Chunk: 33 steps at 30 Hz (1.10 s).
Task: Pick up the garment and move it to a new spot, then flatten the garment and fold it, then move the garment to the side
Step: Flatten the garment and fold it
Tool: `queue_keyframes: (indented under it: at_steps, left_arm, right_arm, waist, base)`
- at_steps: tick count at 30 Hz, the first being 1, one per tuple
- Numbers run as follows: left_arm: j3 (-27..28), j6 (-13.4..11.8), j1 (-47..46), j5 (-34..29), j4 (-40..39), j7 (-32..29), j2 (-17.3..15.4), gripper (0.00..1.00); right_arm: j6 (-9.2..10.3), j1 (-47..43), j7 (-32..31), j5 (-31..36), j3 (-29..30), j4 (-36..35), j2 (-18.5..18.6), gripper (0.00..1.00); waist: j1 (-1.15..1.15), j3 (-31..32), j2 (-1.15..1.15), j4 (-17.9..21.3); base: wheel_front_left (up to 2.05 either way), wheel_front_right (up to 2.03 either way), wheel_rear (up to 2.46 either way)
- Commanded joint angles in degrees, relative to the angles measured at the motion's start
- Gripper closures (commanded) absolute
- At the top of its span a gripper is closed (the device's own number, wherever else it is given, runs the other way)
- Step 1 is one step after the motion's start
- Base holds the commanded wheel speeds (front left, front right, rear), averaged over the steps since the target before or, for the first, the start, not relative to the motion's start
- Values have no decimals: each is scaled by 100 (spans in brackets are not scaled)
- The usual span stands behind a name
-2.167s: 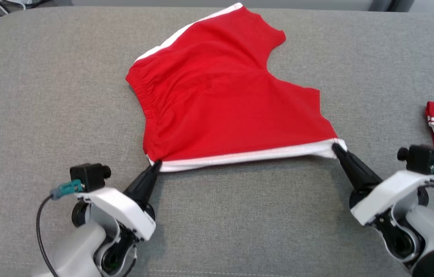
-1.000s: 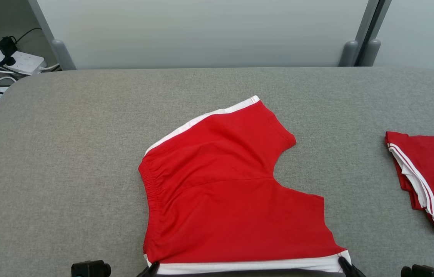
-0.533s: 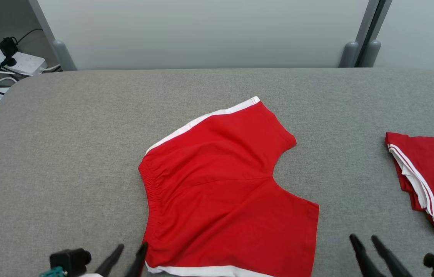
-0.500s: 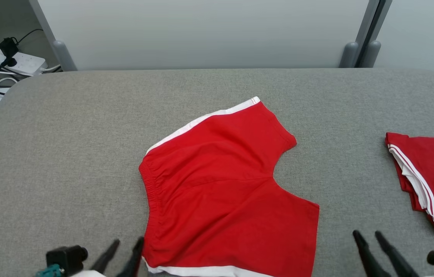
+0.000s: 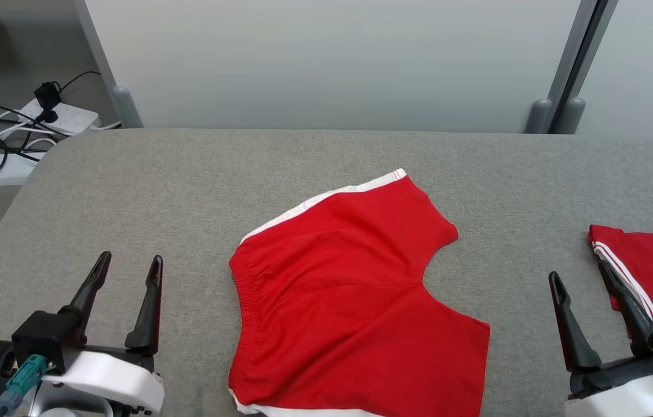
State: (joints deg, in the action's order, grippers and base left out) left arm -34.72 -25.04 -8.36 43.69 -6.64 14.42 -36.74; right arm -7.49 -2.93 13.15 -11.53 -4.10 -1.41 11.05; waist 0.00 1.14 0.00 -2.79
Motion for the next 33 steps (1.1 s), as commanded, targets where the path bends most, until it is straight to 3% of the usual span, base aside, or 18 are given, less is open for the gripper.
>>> queue_keyframes:
  at_steps: [1,6,14,20,33]
  left_arm:
    - [290,-74,-157,-110,-70,57,-185,0]
    - [572,-5,232,-260,56,57,-16,0]
    - [1051,441,827,-465,378,57,276,0]
    - [1249,660,1023,-644,494,57,416,0]
    - [1395,810,1094,-810,616,58,584,0]
  right_arm:
    - [0,73,75,108,-85,-113,68,0]
    - [0,-267,121,319,-54,189,-168,0]
    - [0,-733,178,410,5,660,-403,0]
    - [0,-785,183,414,74,629,-461,0]
    - [0,-703,185,392,61,566,-493,0]
  waist:
    - [0,24,0,-3]
    - [0,96,0,-7]
    - [0,203,0,-9]
    - [0,220,0,-15]
    - [0,201,0,9]
  base:
    - [0,0,0]
    - [0,0,0]
    - [0,0,0]
    - [0,0,0]
    - [0,0,0]
